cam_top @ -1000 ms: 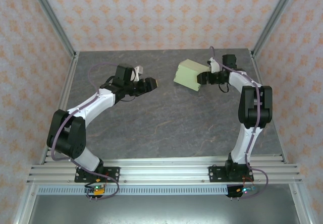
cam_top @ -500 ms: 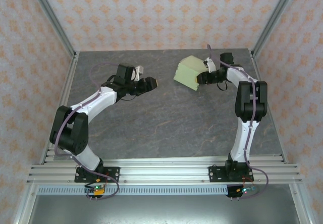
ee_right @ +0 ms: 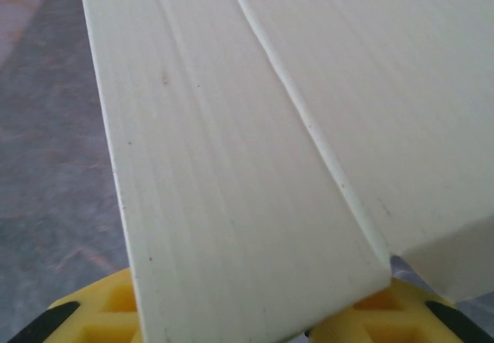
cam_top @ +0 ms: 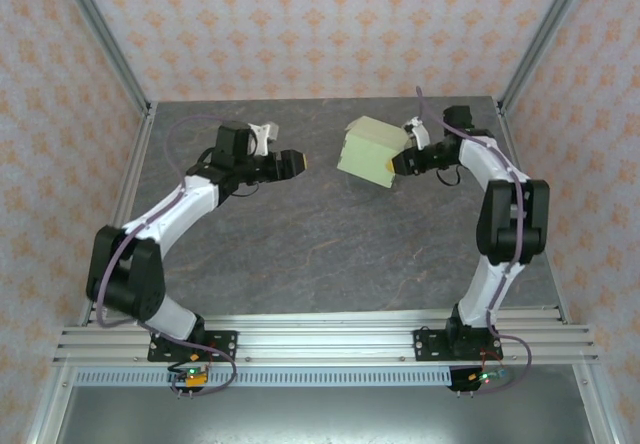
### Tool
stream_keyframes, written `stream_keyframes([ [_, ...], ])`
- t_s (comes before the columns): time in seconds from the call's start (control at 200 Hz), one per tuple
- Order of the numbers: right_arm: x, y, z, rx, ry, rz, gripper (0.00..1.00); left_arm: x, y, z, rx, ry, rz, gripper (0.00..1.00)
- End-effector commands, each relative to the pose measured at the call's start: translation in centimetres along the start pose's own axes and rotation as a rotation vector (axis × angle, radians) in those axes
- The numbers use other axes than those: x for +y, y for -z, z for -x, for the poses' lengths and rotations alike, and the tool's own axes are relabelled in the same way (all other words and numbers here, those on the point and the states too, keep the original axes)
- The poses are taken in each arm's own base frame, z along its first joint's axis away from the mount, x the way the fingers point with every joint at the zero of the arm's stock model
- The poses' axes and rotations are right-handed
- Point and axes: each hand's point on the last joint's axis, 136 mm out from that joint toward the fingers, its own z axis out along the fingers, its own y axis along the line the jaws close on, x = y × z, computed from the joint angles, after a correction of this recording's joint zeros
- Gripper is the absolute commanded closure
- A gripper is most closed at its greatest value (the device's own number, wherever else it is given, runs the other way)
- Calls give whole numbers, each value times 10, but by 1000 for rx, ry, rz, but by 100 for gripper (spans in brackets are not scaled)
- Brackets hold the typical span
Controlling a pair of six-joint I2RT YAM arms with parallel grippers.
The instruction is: Fold the paper box
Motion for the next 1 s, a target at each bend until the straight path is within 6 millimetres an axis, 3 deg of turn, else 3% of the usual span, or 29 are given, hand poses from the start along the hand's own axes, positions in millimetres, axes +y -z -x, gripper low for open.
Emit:
stream_keyframes([
  [0.0, 64, 16, 1, -33, 120, 142, 63, -26, 24, -4, -74, -198, -101, 22],
  [0.11, 96, 27, 2, -46, 177, 191, 62, -36, 37, -9, -139, -286, -151, 18],
  [0.33, 148, 43, 8, -97, 303, 282, 60, -76, 51, -14, -102, -399, -313, 16],
  [0.425, 159, 46, 4, -97, 325, 298, 61, -98, 59, -16, -76, -436, -399, 16],
  [0.546, 175, 50, -4, -109, 368, 336, 60, -114, 65, -39, 37, -511, -453, 19],
  [0.656, 187, 50, -13, -110, 406, 363, 60, -128, 74, -48, 84, -558, -506, 22],
  [0.896, 194, 51, -14, -116, 415, 385, 60, -134, 66, -66, 192, -588, -544, 29],
  [0.996, 195, 51, -14, -114, 420, 383, 60, -139, 65, -66, 195, -593, -560, 39],
])
